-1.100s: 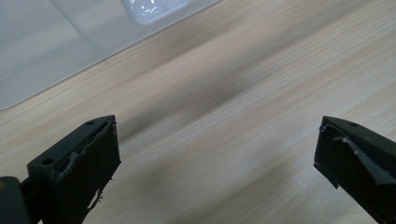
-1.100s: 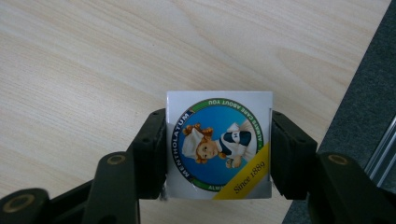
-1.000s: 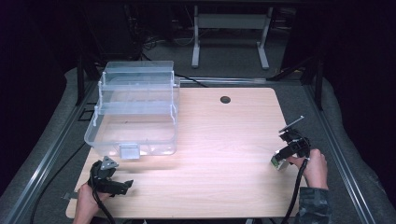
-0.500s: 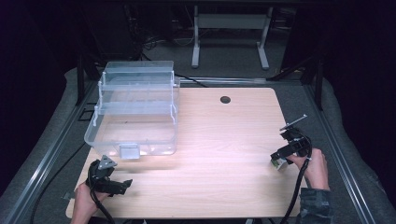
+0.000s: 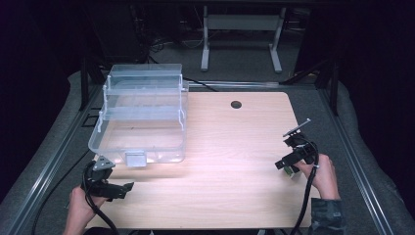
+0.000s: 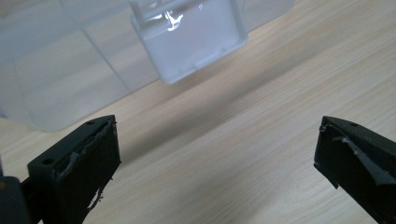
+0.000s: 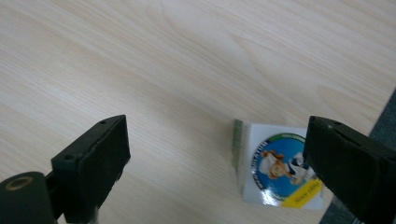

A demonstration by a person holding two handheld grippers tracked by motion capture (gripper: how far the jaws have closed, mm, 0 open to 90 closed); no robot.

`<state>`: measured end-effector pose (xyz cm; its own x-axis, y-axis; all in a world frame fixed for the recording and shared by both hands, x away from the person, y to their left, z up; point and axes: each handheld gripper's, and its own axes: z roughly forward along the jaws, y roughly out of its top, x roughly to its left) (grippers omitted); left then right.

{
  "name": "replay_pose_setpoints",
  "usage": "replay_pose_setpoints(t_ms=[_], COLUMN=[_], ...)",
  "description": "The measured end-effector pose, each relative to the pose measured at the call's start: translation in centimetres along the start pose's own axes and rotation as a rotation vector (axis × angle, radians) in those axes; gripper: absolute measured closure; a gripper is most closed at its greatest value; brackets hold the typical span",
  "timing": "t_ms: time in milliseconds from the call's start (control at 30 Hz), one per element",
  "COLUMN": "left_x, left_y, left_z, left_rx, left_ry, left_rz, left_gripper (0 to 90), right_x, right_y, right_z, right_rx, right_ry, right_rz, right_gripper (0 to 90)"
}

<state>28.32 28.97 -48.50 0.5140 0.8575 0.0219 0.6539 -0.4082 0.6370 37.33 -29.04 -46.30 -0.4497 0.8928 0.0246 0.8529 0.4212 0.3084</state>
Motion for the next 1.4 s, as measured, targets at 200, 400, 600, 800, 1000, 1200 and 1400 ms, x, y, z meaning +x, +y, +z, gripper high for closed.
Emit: replay_pose_setpoints(t_ms=[200, 400, 600, 800, 1000, 1200, 1400], left_x=[0.5, 2.8, 6.6, 10.0, 13.4, 15.5, 16.8], left_y=[1.8, 4.4, 6.6, 7.4, 8.1, 8.6, 8.9], left_z=[-1.7, -3.7, -4.4, -3.5, -1.6, 0.5, 2.3], left_rx=[-0.007, -0.028, -0.023, 0.003, 0.058, 0.137, 0.223], left_ry=[-0.004, 0.028, 0.066, 0.05, 0.09, 0.075, 0.062], left_rz=[0.005, -0.003, -0.055, -0.13, -0.204, -0.261, -0.296], left_gripper=[0.0, 0.0, 0.0, 0.0, 0.0, 1.2, 15.5], right_x=[1.3, 2.4, 2.9, 2.8, 2.8, 2.8, 3.0], right_y=[0.5, 0.9, 1.2, 1.1, 1.1, 1.1, 1.1], right_z=[-0.1, -0.3, 0.2, 0.0, 0.1, 0.2, 0.3], right_rx=[-0.007, -0.003, -0.012, -0.018, -0.013, -0.004, 0.004], right_ry=[-0.006, 0.007, 0.047, 0.045, 0.044, 0.047, 0.047], right_rz=[-0.038, -0.076, -0.084, -0.08, -0.081, -0.082, -0.091], right_gripper=[9.9, 9.9, 10.7, 10.7, 11.5, 12.0, 12.3])
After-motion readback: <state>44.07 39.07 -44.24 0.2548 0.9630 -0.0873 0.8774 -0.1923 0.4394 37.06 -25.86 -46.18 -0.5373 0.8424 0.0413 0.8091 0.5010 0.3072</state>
